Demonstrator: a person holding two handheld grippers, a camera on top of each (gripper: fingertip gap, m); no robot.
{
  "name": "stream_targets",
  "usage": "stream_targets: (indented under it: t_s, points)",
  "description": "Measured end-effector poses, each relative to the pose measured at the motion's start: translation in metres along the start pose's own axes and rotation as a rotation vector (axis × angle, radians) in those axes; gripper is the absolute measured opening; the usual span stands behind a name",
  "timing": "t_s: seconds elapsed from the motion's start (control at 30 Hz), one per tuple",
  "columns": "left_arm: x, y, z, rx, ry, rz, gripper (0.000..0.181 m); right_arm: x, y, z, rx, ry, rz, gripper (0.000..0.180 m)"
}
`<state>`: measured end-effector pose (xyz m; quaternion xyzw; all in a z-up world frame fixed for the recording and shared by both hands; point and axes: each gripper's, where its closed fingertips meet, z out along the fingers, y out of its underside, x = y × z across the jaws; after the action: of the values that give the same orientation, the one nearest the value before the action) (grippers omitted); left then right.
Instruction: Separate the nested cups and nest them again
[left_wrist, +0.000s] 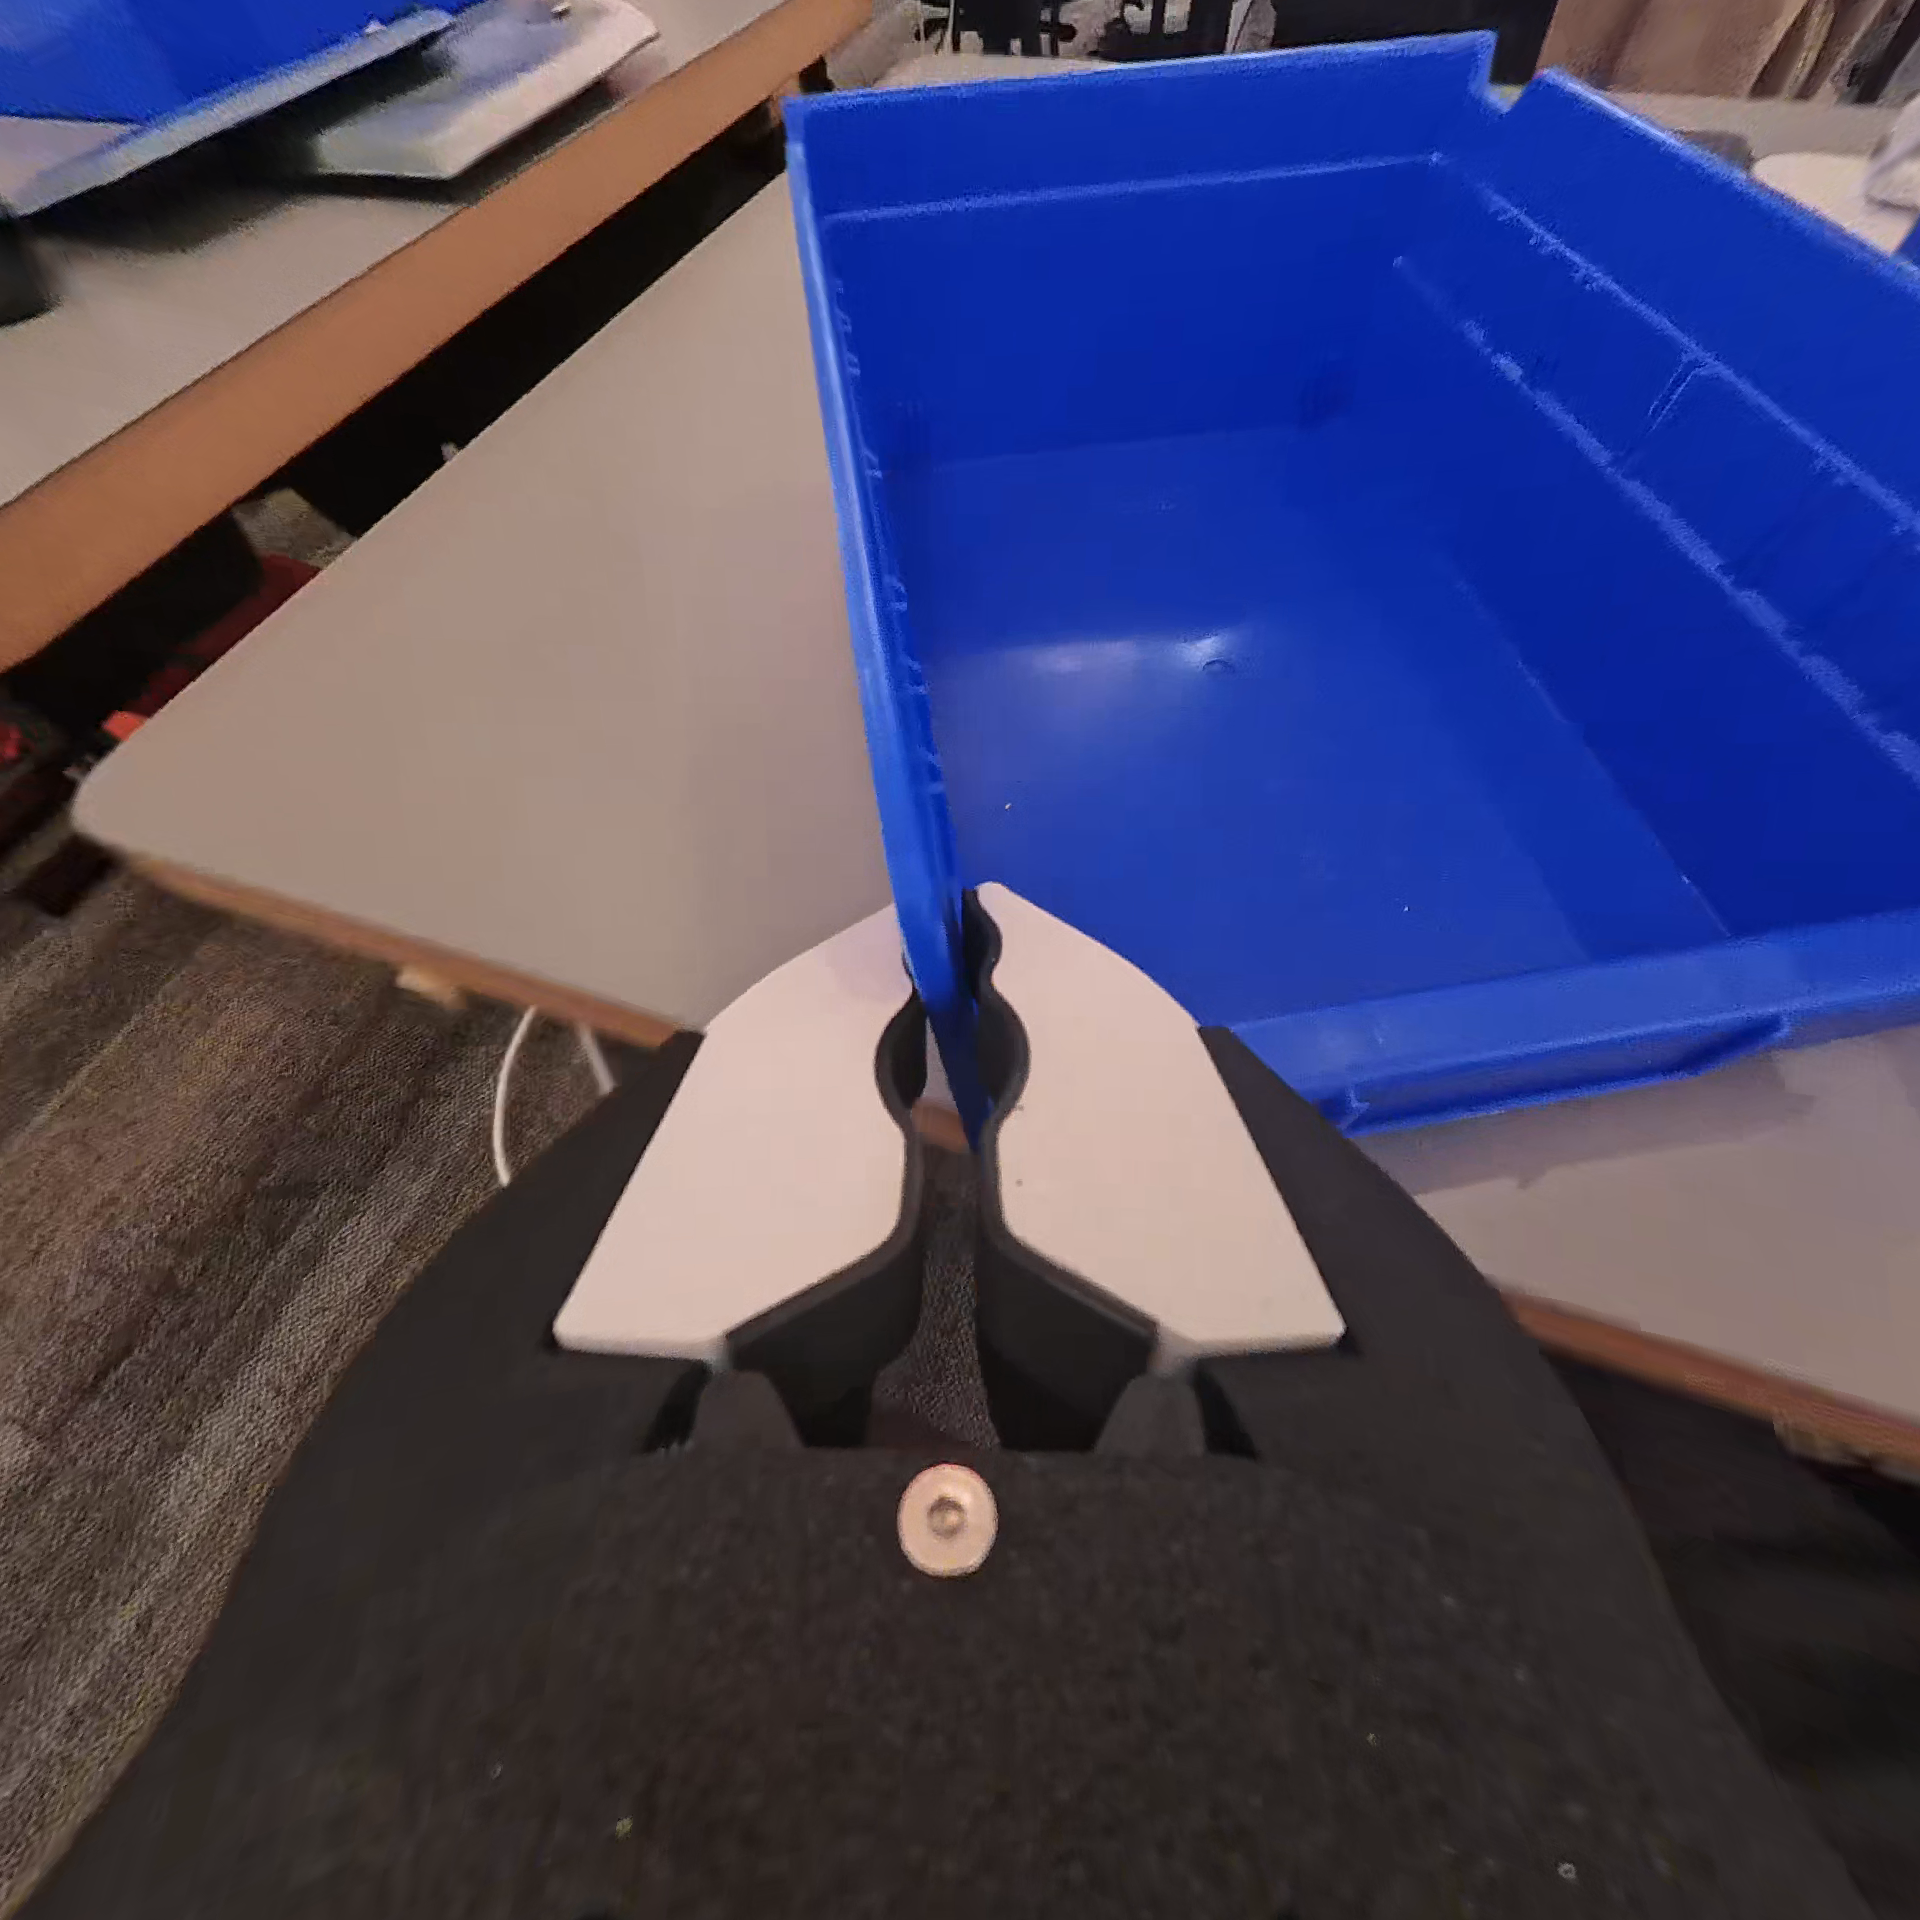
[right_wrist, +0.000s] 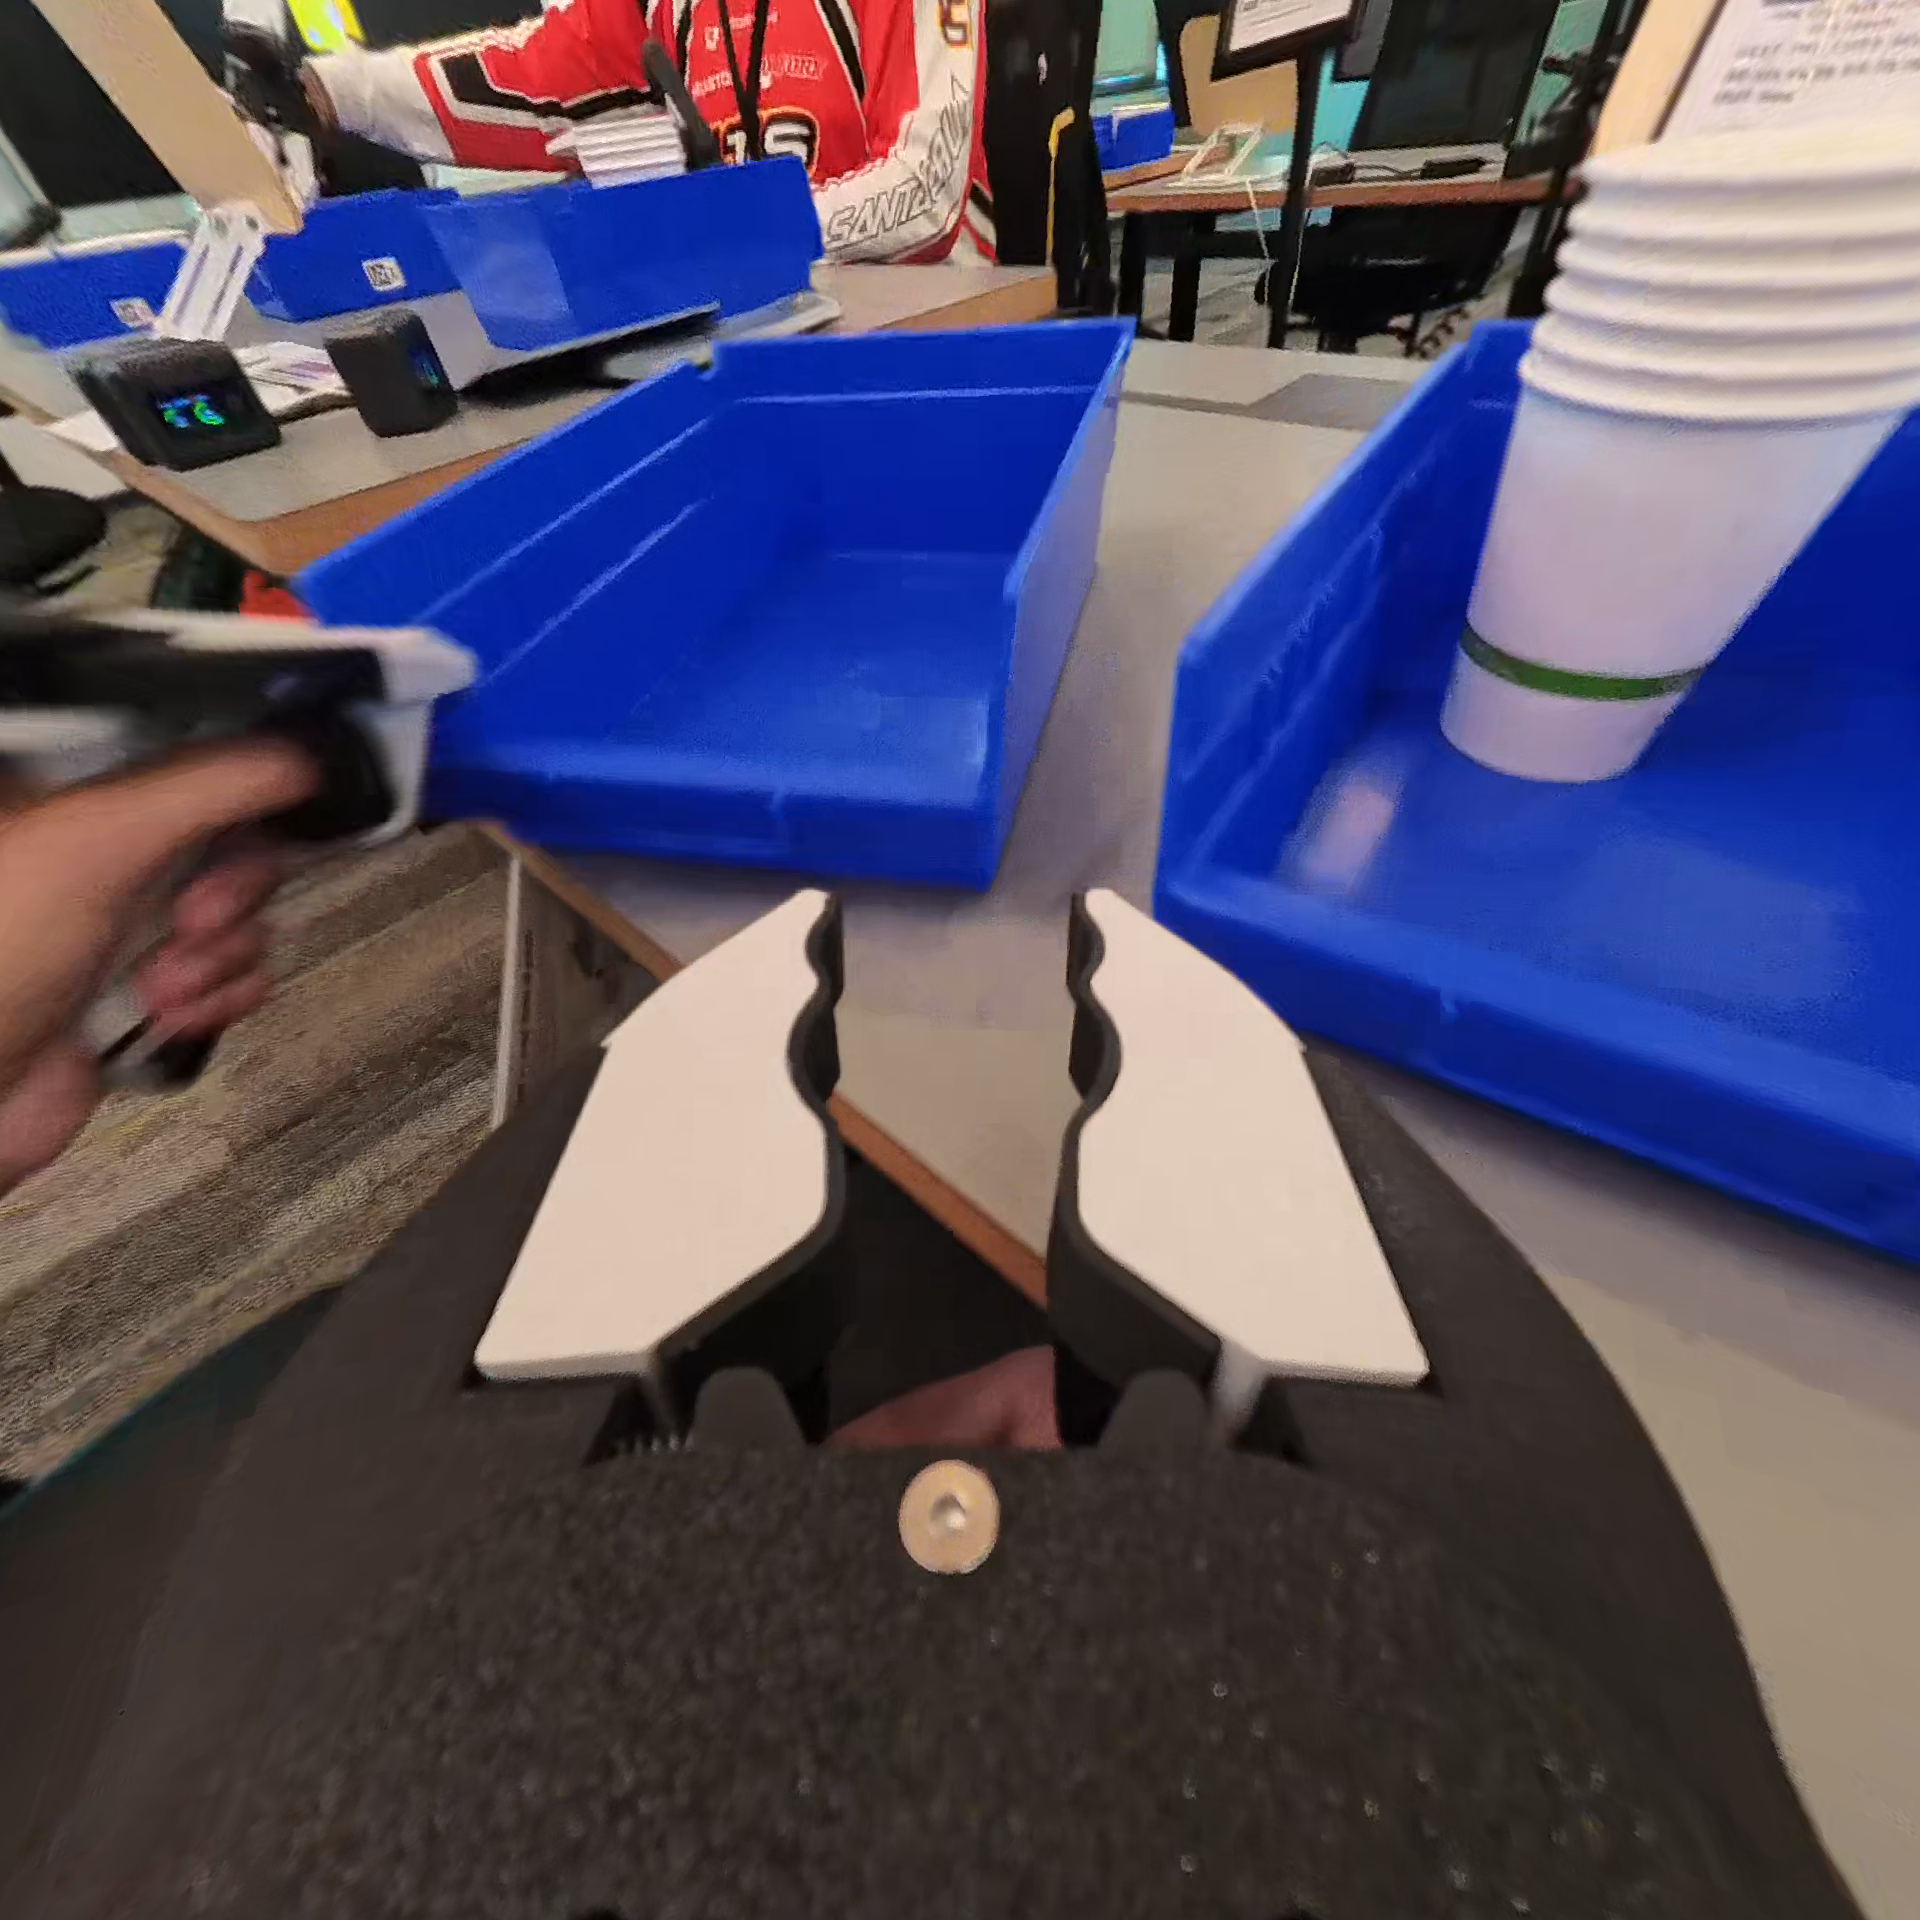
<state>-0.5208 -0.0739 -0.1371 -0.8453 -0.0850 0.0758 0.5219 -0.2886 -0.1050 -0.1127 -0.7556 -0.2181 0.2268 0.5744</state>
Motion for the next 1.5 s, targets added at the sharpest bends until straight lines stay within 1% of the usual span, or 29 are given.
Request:
stream_targets:
  t_s: [0.1,0.17,0.2,0.23,0.27,0.3,0.37,0.4,0.47,0.57,0.67,0.77,0.83,0.97,1.03,1.1,1.27,1.4,1.5]
  points:
    - [-0.004,0.02,-0.039,0.016,-0.003,-0.018,0.003,-0.009,-0.001,0.028,-0.032,0.019,-0.009,0.04]
    - [-0.005,0.03,-0.059,0.025,0.002,-0.024,0.003,-0.011,0.01,0.041,-0.076,0.022,0.009,0.037]
    - [-0.004,0.035,-0.067,0.029,0.007,-0.025,0.003,-0.012,0.019,0.046,-0.108,0.011,0.026,0.032]
    - [-0.002,0.039,-0.074,0.034,0.011,-0.021,0.004,-0.019,0.02,0.047,-0.096,-0.048,0.056,0.026]
    - [0.001,0.041,-0.08,0.042,0.005,-0.014,0.004,-0.019,0.017,0.045,-0.068,-0.053,0.08,0.012]
    - [0.003,0.043,-0.086,0.051,-0.017,0.0,0.004,-0.016,0.016,0.044,-0.061,-0.027,0.046,0.007]
    - [0.008,0.043,-0.097,0.087,-0.053,0.018,0.004,-0.011,0.012,0.038,-0.044,0.029,-0.059,0.004]
    - [0.012,0.039,-0.104,0.117,-0.067,0.026,0.004,-0.009,0.008,0.033,-0.018,0.048,-0.071,0.003]
    - [0.02,0.023,-0.12,0.198,-0.094,0.039,0.005,-0.004,-0.007,0.022,0.046,0.054,-0.054,0.003]
    - [0.037,-0.019,-0.145,0.332,-0.103,0.051,0.004,0.009,-0.05,-0.005,0.166,0.091,-0.059,0.003]
    - [0.074,-0.069,-0.161,0.437,-0.035,0.087,0.004,0.044,-0.099,-0.04,0.272,0.167,-0.067,0.003]
    - [0.128,-0.117,-0.165,0.513,0.073,0.123,0.004,0.094,-0.138,-0.076,0.331,0.268,-0.086,0.003]
    - [0.171,-0.143,-0.161,0.528,0.146,0.127,0.004,0.132,-0.155,-0.101,0.338,0.347,-0.095,0.003]
    - [0.271,-0.173,-0.148,0.535,0.285,0.142,0.004,0.222,-0.171,-0.149,0.328,0.502,-0.089,0.003]
    - [0.328,-0.175,-0.137,0.516,0.345,0.159,0.004,0.271,-0.167,-0.174,0.299,0.585,-0.071,0.002]
    - [0.384,-0.167,-0.125,0.479,0.41,0.169,0.004,0.317,-0.152,-0.196,0.251,0.655,-0.053,0.002]
    - [0.503,-0.128,-0.096,0.344,0.522,0.199,0.003,0.416,-0.093,-0.236,0.106,0.753,0.032,0.002]
    - [0.568,-0.093,-0.075,0.265,0.542,0.235,0.003,0.472,-0.049,-0.249,0.026,0.772,0.103,0.002]
    - [0.591,-0.069,-0.061,0.208,0.53,0.251,0.004,0.495,-0.018,-0.244,-0.029,0.736,0.144,0.002]
